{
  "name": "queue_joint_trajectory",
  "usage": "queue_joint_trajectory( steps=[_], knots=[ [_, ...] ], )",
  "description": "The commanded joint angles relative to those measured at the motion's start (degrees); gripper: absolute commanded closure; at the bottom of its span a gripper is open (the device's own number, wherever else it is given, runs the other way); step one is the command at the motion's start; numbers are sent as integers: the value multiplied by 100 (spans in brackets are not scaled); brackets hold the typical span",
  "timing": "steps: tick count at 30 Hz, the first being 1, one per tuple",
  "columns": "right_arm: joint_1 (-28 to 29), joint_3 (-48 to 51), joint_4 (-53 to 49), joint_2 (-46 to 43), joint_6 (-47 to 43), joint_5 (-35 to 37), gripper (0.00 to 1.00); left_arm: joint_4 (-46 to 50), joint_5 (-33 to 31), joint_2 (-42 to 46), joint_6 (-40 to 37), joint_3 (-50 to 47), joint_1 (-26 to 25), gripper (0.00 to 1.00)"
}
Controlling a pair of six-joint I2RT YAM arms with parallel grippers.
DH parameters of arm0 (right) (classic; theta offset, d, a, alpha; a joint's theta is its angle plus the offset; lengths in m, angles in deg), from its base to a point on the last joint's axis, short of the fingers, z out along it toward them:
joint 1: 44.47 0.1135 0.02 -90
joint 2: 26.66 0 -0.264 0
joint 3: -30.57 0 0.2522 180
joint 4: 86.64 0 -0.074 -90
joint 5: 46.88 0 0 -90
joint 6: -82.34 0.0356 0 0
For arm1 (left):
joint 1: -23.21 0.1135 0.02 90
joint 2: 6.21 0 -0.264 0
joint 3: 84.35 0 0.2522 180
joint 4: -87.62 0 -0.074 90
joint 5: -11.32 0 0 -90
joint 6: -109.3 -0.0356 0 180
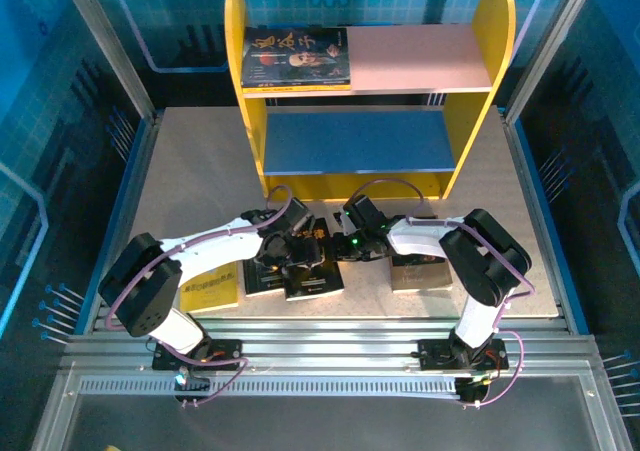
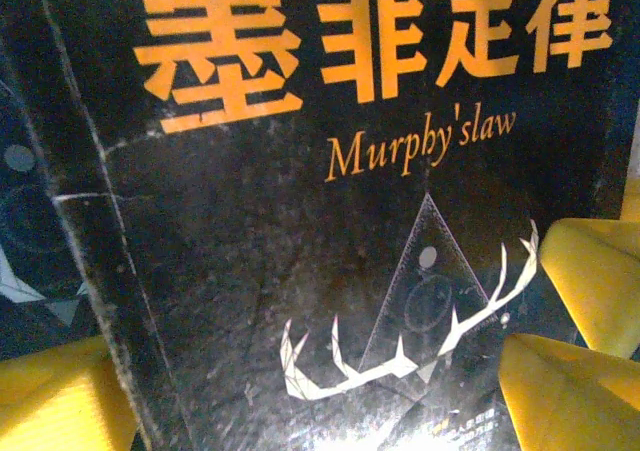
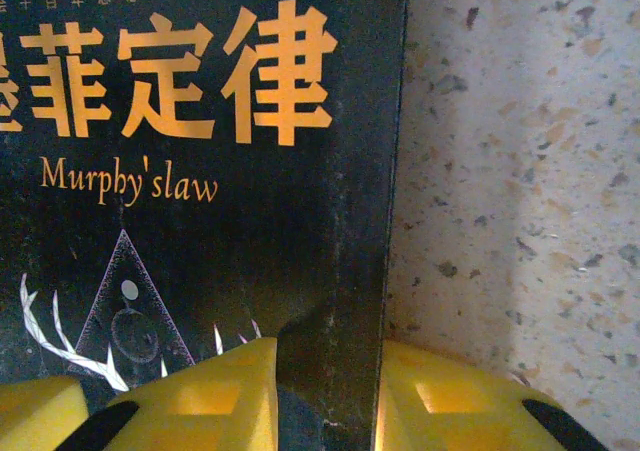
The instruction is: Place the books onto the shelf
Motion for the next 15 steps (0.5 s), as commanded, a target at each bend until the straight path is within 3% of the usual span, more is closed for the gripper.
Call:
queue_joint_trajectory(
  steps=[1,9,15],
  knots=[
    [230,81,-584,296,15,-271,71,-607,388,247,-69,-174,34,11],
    [230,89,-610,299,6,-254,72,-1168,1023,845,-685,71,225,13],
    [230,132,-593,219,59,-204,72,-1147,1092,652,-736,173,235,18]
  ],
)
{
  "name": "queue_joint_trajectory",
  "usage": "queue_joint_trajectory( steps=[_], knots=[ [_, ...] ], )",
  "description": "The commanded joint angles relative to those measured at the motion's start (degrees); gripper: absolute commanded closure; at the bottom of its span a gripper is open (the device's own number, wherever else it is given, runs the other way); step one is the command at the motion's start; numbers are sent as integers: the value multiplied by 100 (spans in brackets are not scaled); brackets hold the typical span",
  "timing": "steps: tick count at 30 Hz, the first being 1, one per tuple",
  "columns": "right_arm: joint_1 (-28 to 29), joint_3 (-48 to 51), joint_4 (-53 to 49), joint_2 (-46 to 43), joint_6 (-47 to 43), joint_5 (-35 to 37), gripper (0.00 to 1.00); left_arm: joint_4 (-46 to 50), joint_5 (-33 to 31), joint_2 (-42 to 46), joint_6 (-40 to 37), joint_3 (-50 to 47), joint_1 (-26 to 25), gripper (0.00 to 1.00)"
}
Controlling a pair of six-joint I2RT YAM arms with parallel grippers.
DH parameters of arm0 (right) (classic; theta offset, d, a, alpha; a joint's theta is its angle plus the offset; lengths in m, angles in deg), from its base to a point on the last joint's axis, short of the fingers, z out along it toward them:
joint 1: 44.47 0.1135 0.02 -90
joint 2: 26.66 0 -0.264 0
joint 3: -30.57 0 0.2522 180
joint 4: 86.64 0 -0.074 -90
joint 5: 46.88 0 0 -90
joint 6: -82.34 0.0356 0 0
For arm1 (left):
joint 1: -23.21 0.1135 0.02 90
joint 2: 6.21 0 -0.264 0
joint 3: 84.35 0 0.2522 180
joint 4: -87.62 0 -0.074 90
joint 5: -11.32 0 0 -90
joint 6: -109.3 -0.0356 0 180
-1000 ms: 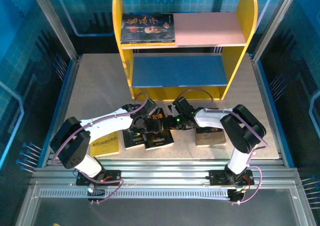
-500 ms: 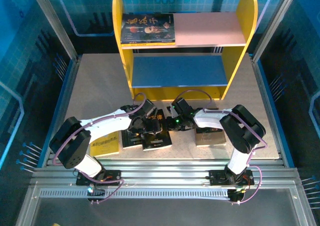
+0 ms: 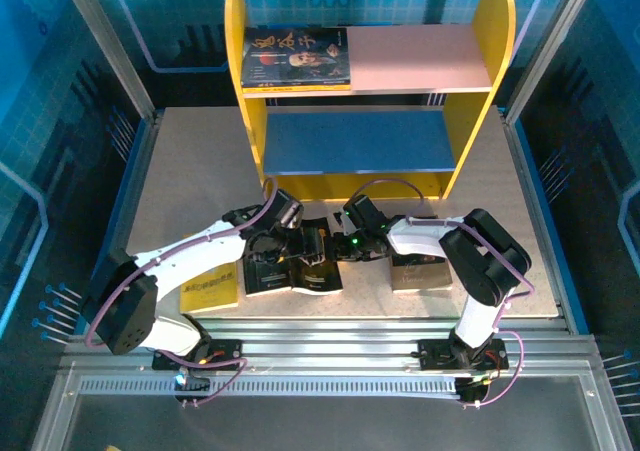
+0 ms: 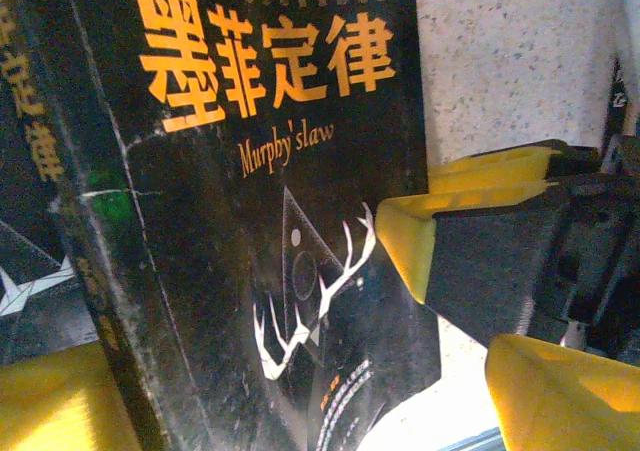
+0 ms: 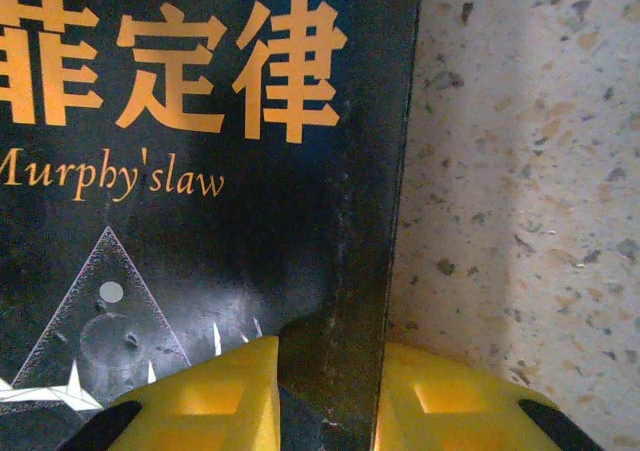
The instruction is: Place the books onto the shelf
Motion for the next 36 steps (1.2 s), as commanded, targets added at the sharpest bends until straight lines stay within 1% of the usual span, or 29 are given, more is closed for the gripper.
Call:
queue_joint_trajectory(
  steps=[1,10,12,15,22,27,30,34,36],
  knots=[
    [232,148,-567,187,-6,-188,72,-609,318,-144,-257,272,1,19],
    [234,226,-516,-15,-8,-214,71,-406,70,-621,-373,456,-8,38],
    [229,235,-492,-21,18,-205,71,-361,31,-624,-406,477,-8,45],
    [234,287,-427,-74,46,-189,69,-243,-51,-542,-455,516,-7,52],
    [139,303,-461,-270,-41,-217,62,-72,-243,-421,-594,613,-8,73],
    [73,272,-540,-413,-86,-198,57,-71,-238,-363,-651,626,-8,81],
    [18,280,-645,-555,-137,-167,55,-36,-236,-276,-765,665,-10,88],
    [-144,256,-1075,-1042,-340,-11,54,70,-179,40,-1125,765,-16,100],
    [-266,243,-1335,-1408,-429,101,52,-4,-49,372,-1414,735,-25,100]
  ],
)
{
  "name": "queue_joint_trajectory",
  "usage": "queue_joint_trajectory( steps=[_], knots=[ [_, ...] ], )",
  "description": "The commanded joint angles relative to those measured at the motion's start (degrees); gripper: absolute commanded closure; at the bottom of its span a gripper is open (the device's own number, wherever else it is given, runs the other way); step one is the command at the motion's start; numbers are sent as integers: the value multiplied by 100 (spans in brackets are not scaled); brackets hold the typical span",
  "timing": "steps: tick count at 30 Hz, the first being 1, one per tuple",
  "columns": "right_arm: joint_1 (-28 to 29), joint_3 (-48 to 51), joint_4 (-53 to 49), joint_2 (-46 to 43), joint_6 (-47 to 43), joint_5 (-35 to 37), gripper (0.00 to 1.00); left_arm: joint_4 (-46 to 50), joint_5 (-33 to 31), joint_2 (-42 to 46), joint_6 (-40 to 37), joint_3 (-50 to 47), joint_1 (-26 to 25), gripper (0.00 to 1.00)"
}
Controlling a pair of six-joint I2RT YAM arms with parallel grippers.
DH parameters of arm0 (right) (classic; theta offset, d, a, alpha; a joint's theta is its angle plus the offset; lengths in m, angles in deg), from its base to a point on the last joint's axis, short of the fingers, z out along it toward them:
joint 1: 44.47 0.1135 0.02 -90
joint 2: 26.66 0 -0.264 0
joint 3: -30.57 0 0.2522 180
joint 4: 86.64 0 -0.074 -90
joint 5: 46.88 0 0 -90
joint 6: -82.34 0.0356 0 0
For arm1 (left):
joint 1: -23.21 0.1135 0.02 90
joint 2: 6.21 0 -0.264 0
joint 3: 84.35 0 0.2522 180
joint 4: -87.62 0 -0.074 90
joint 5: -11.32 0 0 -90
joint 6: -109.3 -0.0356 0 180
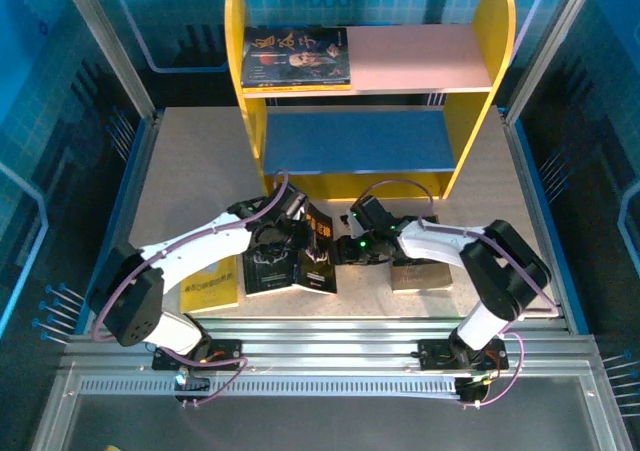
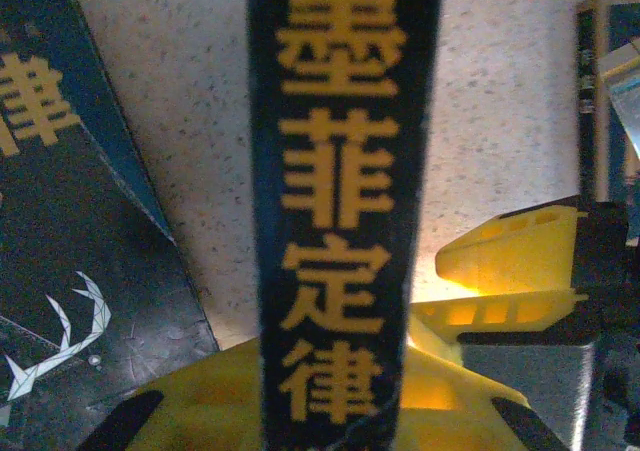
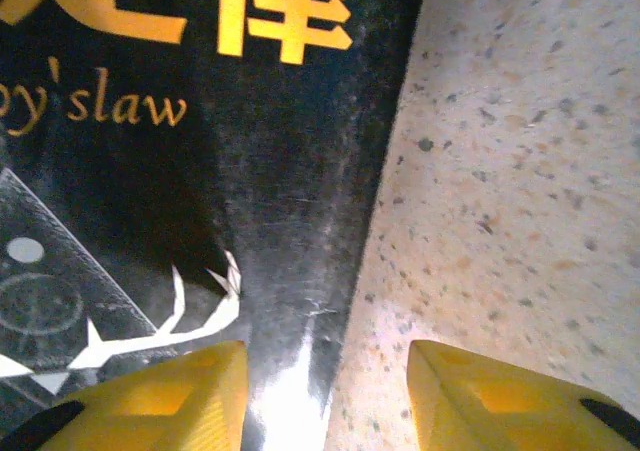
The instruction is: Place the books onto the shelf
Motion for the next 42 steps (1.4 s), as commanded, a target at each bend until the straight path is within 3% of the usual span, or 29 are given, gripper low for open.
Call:
queue_joint_trajectory(
  steps=[1,6,9,17,24,31,42],
  knots=[
    [-227,36,-630,-714,-272,122,51,-133,207,801,-648,206,-38,100],
    [-553,99,-1043,-1781,-381,179,47,-348,784,2051,-1210,172,-43,100],
    [-749,-51,-1485,-2437,-414,294,43,-208,985,2511,-1494,650,-38,100],
    [-975,-966,-2096,-3804,-583,361,36,263,-98,1868,-2059,3456,-38,100],
    [-948,-1546,-1563,-3910,-647,81,35,-349,-314,428,-2143,5811,-30,100],
    [-913,-2429,-621,-3490,-564,-393,32,-1285,-242,-558,-1868,7156,32,100],
    [-906,-3515,1214,-2649,62,-702,18,-2744,-102,-988,-1069,7249,385,100]
  ],
)
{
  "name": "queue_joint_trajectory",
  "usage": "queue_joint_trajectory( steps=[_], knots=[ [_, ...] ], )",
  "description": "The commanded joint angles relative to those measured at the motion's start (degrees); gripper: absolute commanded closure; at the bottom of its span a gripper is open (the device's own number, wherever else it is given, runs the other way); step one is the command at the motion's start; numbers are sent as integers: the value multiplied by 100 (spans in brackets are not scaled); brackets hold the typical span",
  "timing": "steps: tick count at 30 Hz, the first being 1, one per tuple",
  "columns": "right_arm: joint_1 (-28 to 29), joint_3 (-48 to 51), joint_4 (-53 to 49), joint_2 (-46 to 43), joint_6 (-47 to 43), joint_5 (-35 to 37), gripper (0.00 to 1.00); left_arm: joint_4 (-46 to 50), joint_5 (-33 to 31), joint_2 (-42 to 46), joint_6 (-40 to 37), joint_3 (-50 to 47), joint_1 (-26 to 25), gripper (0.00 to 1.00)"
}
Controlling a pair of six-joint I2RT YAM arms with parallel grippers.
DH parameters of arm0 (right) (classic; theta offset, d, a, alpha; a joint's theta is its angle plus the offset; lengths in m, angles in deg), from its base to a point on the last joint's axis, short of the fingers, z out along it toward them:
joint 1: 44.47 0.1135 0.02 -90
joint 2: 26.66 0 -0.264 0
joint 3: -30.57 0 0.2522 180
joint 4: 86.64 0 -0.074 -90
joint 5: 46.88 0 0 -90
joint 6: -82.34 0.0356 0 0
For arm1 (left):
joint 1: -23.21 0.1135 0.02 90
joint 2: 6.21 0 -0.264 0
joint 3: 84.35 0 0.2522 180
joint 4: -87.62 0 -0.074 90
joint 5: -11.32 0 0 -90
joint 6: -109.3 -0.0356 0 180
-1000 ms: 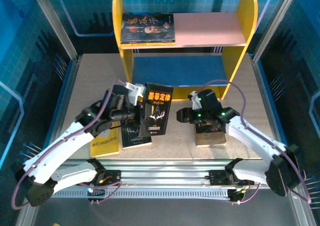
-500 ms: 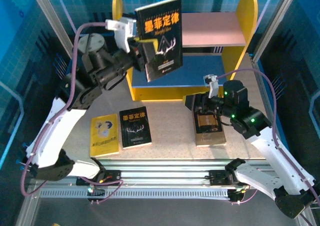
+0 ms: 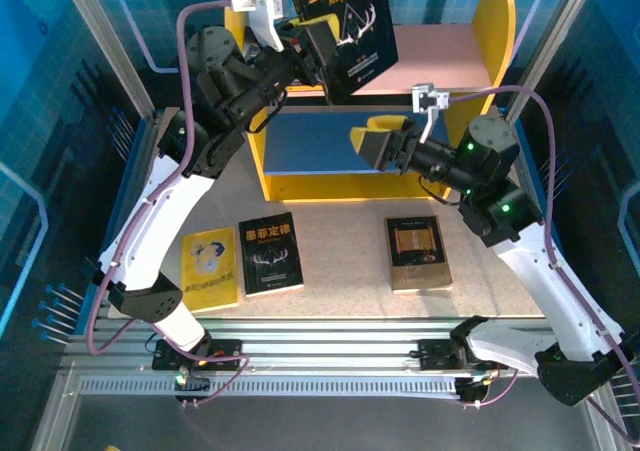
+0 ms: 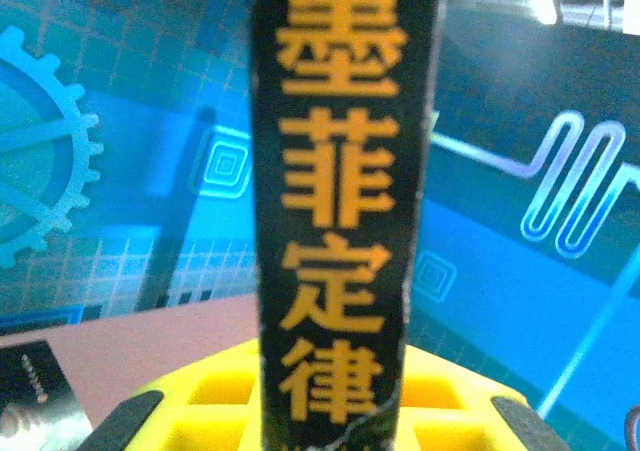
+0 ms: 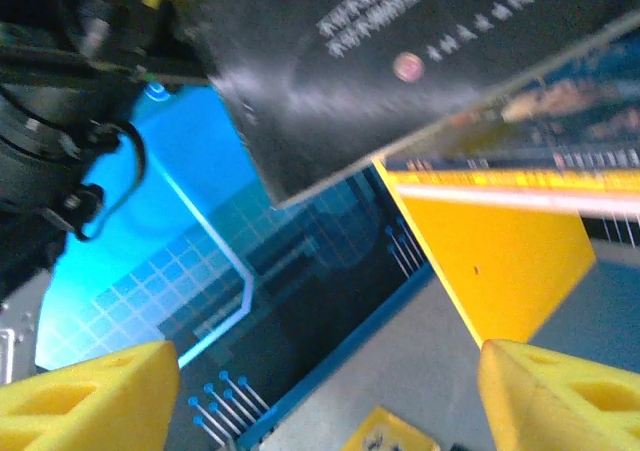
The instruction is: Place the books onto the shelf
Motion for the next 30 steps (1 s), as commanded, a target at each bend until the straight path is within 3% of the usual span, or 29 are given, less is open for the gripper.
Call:
queue_joint_trajectory(
  steps=[1,8,19,24,30],
  knots=[
    [-2,-361,808,200,228,-121,15,-1304,131,90,484,179,156,100],
    [-81,-646,1645,658,739,-123,6,-2237,242,272,1038,-431,288,100],
    [-214,-971,3053,1446,1790,-176,8,-3064,385,440,1515,-1104,321,100],
    [-254,-1019,3474,1663,2130,-168,25,-3441,353,529,1684,-1411,346,100],
    [-308,-982,3689,1720,2323,-163,66,-3511,416,562,1730,-1561,392,100]
  ],
)
